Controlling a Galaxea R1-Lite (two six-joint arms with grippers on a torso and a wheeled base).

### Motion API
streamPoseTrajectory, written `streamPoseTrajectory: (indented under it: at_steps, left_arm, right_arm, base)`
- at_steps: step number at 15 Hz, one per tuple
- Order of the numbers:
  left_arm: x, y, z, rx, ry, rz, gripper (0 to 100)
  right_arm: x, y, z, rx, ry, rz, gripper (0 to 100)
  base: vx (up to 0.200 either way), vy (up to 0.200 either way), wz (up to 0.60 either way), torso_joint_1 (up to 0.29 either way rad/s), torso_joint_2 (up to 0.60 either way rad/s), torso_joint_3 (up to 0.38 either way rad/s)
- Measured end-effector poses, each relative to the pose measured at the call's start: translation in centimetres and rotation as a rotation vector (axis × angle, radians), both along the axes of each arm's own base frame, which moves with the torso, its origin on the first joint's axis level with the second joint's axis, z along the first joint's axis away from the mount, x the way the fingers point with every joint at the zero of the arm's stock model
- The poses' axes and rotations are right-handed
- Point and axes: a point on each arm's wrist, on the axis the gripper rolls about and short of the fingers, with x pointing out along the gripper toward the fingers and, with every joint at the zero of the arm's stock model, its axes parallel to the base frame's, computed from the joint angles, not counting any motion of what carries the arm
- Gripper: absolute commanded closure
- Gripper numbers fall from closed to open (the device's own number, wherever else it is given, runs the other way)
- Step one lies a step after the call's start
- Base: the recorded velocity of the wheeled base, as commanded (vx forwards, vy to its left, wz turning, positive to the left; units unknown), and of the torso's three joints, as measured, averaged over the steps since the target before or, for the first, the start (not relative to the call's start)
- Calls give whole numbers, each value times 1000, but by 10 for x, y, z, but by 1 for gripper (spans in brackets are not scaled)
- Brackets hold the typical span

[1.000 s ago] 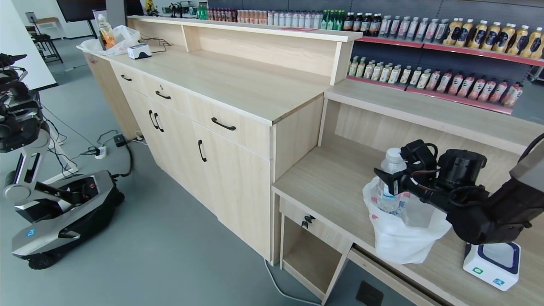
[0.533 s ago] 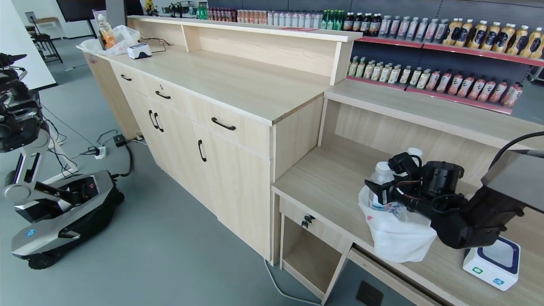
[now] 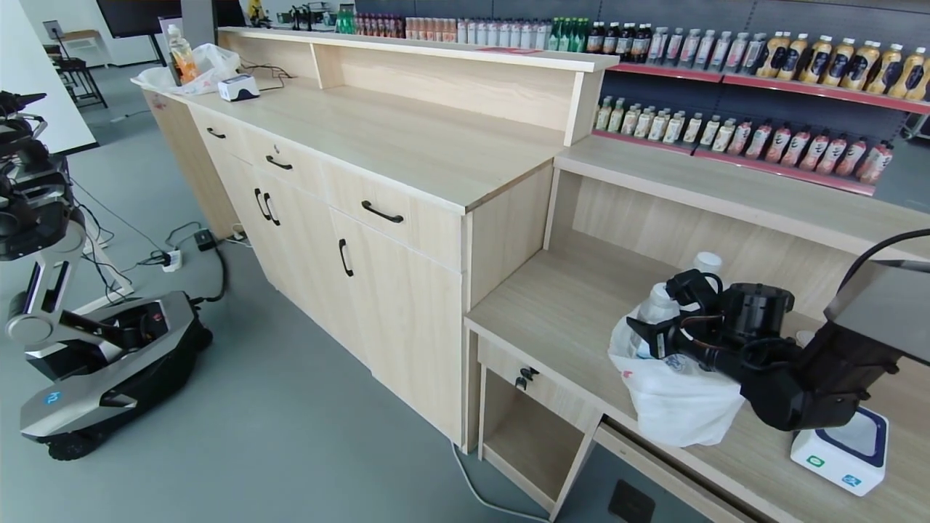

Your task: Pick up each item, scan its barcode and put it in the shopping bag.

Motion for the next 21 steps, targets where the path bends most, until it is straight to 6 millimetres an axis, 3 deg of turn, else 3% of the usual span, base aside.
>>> streamPoseTrajectory:
  at_steps: [3,7,15,16,21]
  left_arm:
    - [0,0,0,0,0,0,0]
    - [0,0,0,0,0,0,0]
    - [0,0,0,0,0,0,0]
    - [0,0,0,0,0,0,0]
    - [0,0,0,0,0,0,0]
  right_arm:
    - [-8,-7,14,-1,-23,-20,100]
    - [-15,-22,16,1,12,-60,100]
    - [-22,-27,0,77,130,-93,100]
    - [-23,-26,0,77,132,-92,0]
    - [-20,-27,3,77,115,-87,0]
  base:
    - [0,0,0,0,0,0]
    - [0,0,0,0,0,0]
    - [0,0,0,0,0,0]
    - [0,0,0,0,0,0]
    - [0,0,0,0,0,0]
